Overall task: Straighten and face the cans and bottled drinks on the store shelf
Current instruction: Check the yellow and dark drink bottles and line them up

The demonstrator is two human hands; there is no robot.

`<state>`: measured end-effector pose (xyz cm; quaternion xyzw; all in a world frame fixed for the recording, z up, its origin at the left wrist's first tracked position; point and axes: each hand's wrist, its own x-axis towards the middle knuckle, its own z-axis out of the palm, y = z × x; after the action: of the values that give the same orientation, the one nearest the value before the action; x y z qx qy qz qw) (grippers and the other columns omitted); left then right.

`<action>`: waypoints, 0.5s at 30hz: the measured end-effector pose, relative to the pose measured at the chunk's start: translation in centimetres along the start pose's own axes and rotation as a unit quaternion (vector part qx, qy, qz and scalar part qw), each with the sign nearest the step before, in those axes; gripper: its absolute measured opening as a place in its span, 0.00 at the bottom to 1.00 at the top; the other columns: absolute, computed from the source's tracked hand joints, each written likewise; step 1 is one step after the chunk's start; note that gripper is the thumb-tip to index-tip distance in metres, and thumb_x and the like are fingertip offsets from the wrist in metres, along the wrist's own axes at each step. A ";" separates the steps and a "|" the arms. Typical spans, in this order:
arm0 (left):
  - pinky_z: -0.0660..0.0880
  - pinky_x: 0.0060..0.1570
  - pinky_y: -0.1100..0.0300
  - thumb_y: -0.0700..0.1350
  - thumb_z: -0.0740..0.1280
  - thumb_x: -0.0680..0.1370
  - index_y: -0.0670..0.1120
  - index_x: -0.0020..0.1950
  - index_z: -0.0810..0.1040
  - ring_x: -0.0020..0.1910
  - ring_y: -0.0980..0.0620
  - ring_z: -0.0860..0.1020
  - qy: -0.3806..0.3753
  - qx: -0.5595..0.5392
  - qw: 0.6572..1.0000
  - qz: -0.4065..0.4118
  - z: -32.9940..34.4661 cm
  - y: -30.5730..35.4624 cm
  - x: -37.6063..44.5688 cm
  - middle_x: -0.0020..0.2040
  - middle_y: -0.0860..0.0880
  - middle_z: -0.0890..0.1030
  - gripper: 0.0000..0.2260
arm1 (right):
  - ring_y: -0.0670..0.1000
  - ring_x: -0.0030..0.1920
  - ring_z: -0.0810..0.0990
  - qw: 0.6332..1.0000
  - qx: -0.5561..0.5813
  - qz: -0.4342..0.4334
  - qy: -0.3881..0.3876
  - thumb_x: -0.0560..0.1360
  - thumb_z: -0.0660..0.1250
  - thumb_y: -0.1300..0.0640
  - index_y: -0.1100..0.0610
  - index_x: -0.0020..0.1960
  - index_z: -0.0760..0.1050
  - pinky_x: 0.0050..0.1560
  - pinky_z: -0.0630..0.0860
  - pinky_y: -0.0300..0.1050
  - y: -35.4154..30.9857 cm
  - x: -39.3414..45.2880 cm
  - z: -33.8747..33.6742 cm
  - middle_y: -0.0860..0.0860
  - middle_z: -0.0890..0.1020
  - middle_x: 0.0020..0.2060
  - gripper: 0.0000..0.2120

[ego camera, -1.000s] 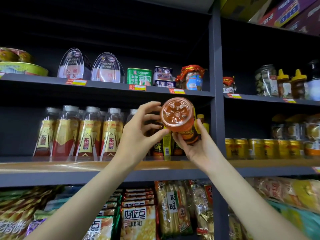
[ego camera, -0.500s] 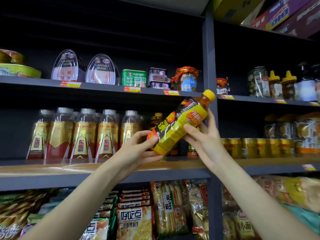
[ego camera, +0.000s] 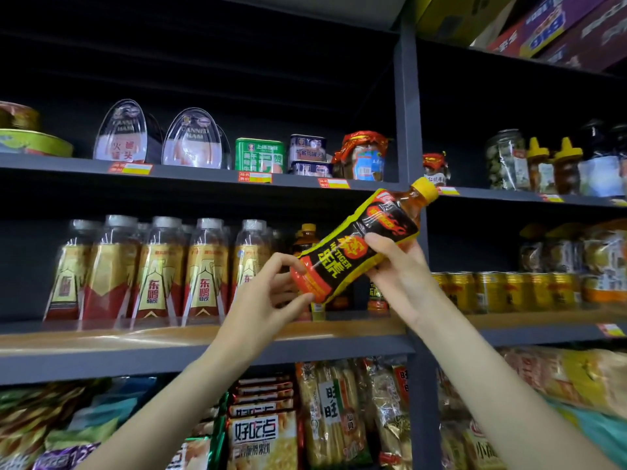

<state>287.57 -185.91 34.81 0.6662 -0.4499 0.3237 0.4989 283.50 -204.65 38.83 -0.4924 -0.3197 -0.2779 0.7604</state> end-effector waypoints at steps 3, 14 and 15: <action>0.70 0.44 0.79 0.45 0.67 0.76 0.56 0.57 0.69 0.40 0.73 0.76 -0.049 0.148 0.985 0.067 -0.4 -0.4 0.1 0.57 0.60 0.76 0.13 | 0.52 0.52 0.82 0.998 -0.056 -0.005 -0.014 0.53 0.83 0.55 0.54 0.58 0.72 0.48 0.80 0.46 -0.4 0.4 -0.8 0.52 0.83 0.48 0.36; 0.41 0.68 0.45 0.51 0.59 0.79 0.53 0.71 0.67 0.75 0.46 0.46 0.006 0.458 0.887 0.056 -0.4 -7.8 4.7 0.76 0.48 0.58 0.20 | 0.52 0.63 0.71 0.823 -0.558 -0.101 0.028 0.70 0.74 0.56 0.43 0.71 0.57 0.62 0.70 0.50 -0.6 4.7 -1.7 0.51 0.72 0.64 0.37; 0.45 0.68 0.42 0.52 0.57 0.77 0.52 0.68 0.71 0.75 0.44 0.51 -0.006 0.478 0.877 0.057 -0.1 -8.2 4.7 0.74 0.46 0.64 0.20 | 0.52 0.62 0.72 0.824 -0.559 -0.087 0.035 0.70 0.74 0.56 0.44 0.71 0.58 0.62 0.70 0.49 0.0 4.9 -2.0 0.51 0.74 0.62 0.37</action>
<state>296.98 -186.31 35.93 0.7990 -0.2804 0.5229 0.0978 287.09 -207.00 41.93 -0.7933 -0.1245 -0.4905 0.3385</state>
